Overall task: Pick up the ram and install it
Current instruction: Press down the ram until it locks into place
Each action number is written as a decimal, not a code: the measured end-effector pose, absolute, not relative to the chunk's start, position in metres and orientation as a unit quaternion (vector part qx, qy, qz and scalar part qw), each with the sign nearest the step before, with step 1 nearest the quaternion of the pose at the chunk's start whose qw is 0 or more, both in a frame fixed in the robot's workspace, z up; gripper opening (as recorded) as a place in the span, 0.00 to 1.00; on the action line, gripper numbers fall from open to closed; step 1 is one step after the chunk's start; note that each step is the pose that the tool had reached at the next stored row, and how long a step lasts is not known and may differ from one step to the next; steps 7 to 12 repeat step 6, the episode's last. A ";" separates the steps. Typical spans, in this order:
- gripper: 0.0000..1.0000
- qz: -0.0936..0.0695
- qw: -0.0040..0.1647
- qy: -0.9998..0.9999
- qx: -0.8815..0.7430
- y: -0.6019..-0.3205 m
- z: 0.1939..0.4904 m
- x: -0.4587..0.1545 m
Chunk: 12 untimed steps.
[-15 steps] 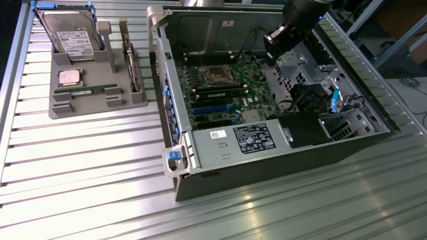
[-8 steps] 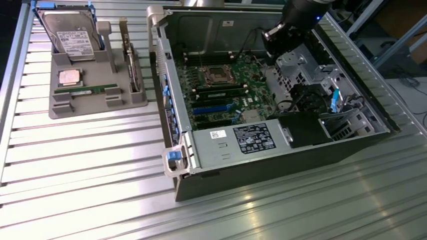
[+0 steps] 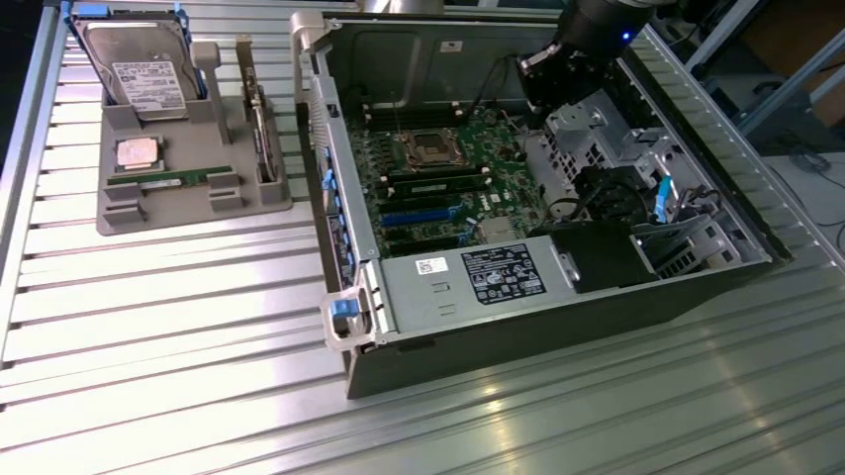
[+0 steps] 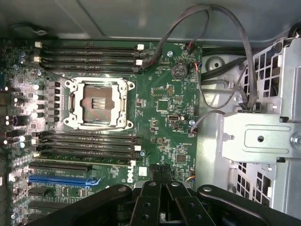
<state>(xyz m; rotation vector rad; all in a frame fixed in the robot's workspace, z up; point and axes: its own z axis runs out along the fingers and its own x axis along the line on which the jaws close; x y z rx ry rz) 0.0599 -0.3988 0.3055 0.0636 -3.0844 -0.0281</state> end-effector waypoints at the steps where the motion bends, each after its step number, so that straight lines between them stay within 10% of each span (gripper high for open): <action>1: 0.11 -0.009 0.028 -0.999 0.021 -0.399 0.306 0.060; 12: 0.11 -0.009 0.028 -0.999 0.021 -0.399 0.306 0.060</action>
